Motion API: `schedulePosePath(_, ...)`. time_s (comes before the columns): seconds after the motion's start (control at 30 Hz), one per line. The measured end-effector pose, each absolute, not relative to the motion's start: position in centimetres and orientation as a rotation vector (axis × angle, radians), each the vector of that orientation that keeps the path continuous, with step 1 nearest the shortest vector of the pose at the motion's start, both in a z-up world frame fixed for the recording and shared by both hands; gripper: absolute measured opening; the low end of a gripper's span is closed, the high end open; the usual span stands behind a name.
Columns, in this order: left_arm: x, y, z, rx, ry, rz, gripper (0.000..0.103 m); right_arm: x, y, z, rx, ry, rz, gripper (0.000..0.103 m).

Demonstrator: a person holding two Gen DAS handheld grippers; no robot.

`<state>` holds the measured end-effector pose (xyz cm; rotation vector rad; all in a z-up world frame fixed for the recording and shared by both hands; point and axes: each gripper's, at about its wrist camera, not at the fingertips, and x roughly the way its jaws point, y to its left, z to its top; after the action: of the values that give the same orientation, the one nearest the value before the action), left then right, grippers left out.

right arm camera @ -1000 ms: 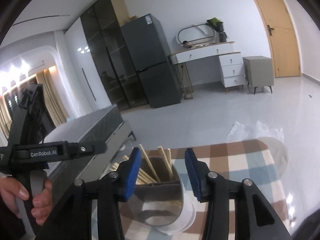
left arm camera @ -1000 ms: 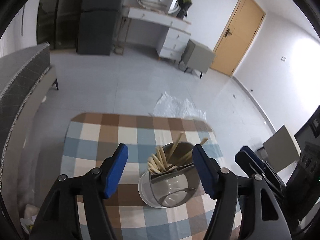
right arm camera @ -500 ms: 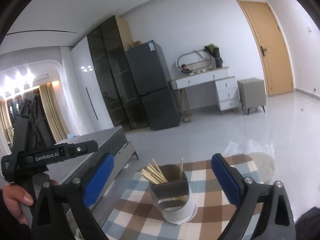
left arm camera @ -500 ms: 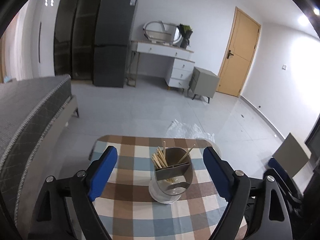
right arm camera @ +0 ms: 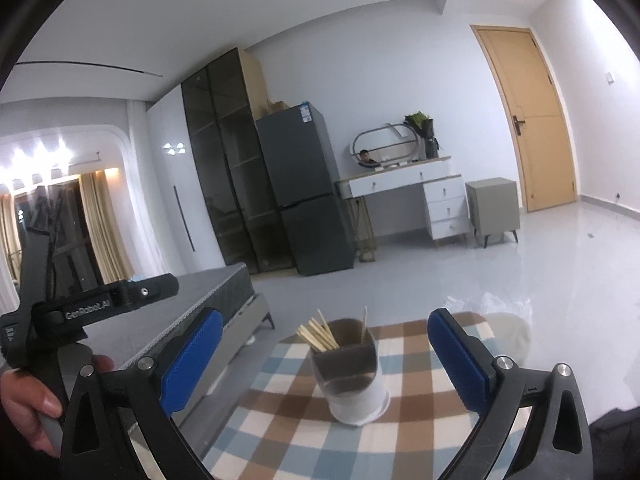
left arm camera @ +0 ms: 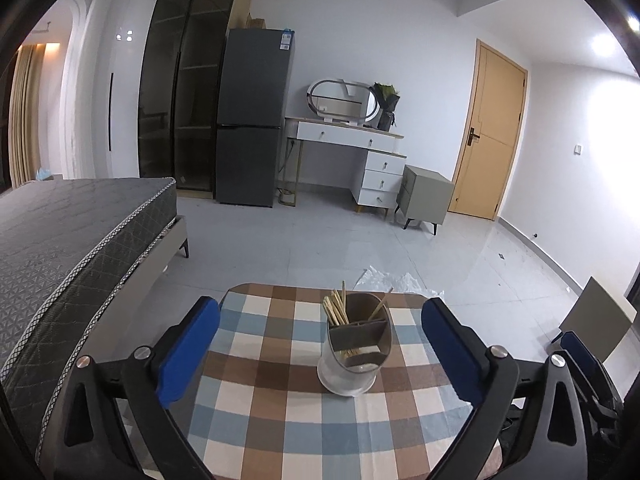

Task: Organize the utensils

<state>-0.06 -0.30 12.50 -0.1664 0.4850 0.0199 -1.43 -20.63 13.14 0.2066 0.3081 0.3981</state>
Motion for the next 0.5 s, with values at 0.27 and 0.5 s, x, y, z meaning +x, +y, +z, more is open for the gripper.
schedulePosePath(0.27,-1.0,-0.9,10.7,-0.158,0.508,0.020,0.100,-3.0,-21.1,12.0,0.209,0.334,0.378,0.103)
schedulePosePath(0.5,-1.4,-1.0,10.1,-0.162,0.511,0.016,0.100,-3.6,-21.2,11.9,0.210,0.332,0.367,0.103)
